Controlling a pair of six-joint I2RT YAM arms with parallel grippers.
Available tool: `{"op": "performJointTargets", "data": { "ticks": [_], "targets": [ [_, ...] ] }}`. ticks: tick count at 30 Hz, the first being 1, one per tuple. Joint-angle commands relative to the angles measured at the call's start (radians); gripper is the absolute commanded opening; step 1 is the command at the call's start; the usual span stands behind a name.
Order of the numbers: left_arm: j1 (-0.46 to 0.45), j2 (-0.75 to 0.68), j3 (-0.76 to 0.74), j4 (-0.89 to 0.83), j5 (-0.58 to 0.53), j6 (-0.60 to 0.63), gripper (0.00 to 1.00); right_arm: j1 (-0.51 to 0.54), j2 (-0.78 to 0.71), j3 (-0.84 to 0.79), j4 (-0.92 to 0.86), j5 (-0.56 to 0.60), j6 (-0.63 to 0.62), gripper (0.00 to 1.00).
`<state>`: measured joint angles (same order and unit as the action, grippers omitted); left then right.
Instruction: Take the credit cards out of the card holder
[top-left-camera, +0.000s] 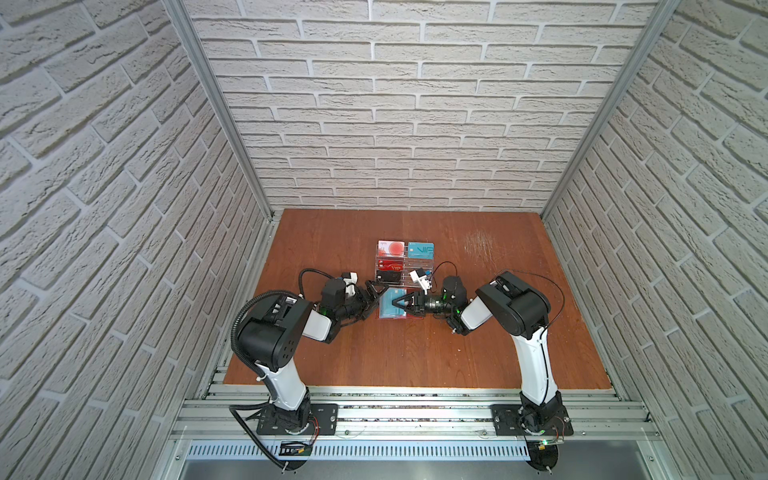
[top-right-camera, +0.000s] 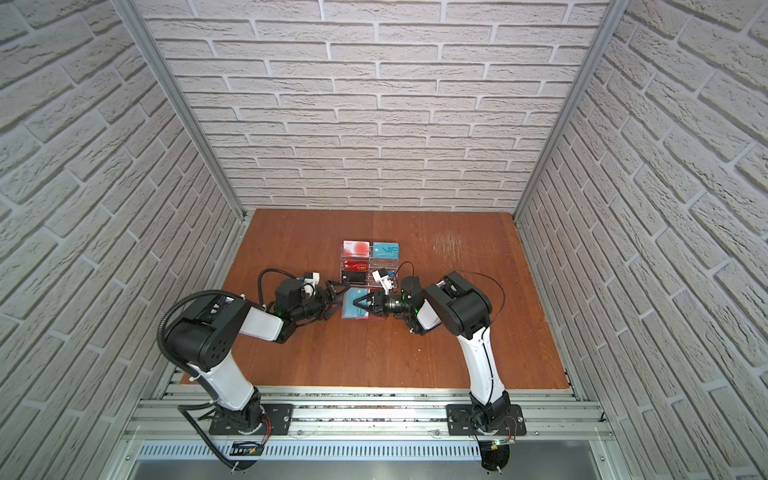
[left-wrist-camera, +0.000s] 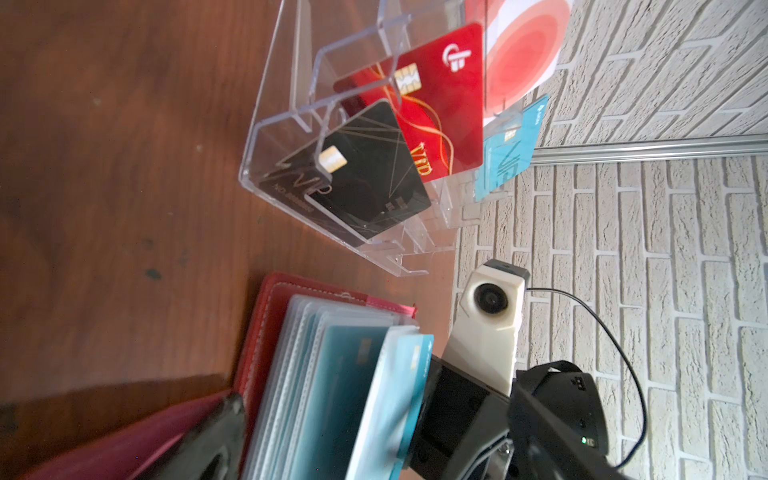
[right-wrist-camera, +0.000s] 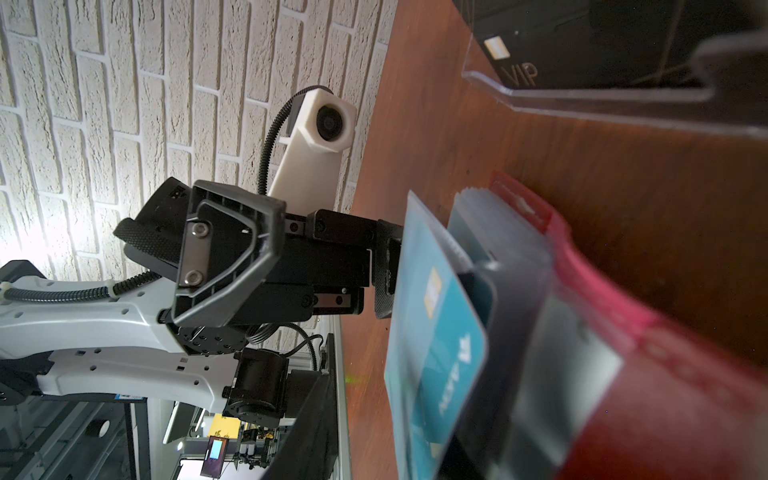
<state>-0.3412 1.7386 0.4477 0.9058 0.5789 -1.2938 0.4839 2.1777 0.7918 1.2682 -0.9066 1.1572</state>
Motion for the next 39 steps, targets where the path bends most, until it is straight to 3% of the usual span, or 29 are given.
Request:
{"op": "performJointTargets", "data": {
  "ticks": [1,13,24,39],
  "targets": [
    [0.003,0.055,-0.043,-0.202,-0.039,0.011,0.98,-0.012,-0.063,-0.009,0.079,-0.025,0.0,0.32],
    [0.005,0.056,-0.043,-0.202,-0.037,0.013,0.98,-0.027,-0.062,-0.015,0.037,-0.016,-0.024,0.31],
    [0.006,0.053,-0.045,-0.2,-0.036,0.014,0.98,-0.025,-0.075,0.016,-0.228,0.043,-0.153,0.21],
    [0.007,0.042,-0.056,-0.199,-0.03,0.021,0.98,-0.029,-0.142,-0.007,-0.338,0.054,-0.218,0.14]
  ]
}}
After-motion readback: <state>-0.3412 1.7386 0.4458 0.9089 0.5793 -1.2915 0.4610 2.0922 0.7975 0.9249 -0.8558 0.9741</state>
